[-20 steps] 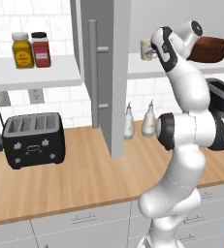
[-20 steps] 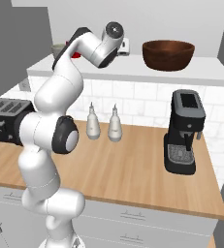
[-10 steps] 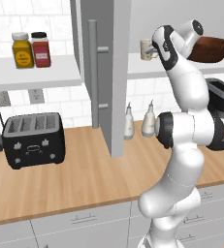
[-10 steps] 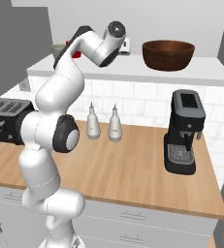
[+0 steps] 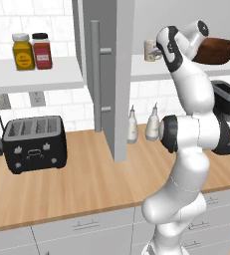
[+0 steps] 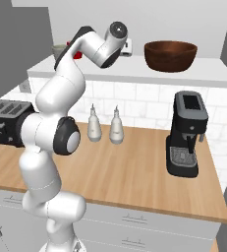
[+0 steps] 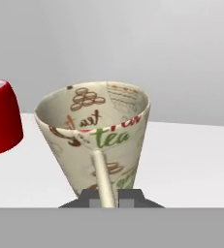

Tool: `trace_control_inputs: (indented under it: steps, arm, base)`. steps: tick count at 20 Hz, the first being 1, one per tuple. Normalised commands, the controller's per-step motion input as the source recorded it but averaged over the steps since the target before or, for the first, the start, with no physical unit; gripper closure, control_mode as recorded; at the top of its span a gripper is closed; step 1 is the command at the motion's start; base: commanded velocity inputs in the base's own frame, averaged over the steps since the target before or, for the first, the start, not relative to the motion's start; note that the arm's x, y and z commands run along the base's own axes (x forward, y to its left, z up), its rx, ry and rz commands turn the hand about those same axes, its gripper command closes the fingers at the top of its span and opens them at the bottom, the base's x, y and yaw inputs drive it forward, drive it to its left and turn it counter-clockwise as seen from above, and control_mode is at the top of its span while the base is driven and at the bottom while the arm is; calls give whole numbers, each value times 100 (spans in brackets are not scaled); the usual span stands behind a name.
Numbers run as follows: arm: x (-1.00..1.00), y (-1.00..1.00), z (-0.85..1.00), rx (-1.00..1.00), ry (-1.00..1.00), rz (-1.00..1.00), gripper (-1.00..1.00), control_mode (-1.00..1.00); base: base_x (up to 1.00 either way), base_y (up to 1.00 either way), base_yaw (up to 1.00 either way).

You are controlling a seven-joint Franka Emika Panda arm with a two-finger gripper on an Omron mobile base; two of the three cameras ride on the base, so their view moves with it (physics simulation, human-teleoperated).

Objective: Gather all objects into one cabinet and sort the glasses and bowls to opposite sides.

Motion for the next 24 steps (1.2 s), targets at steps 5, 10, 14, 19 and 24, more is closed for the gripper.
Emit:
trace_control_inputs:
  steps: [5, 10, 14, 19, 24]
  arm:
    - [-50, 13, 0, 3, -4, 7, 100, -100]
    - [-32, 48, 0, 0, -3, 6, 100, -100]
    - [-5, 54, 0, 0, -2, 3, 100, -100]
    - [0, 39, 0, 0, -4, 2, 100, -100]
    - [0, 20, 0, 0, 0, 1, 100, -100]
  base:
    - [0, 0, 0]
    - [0, 0, 0]
    - [0, 0, 0]
    - [0, 0, 0]
    - [0, 0, 0]
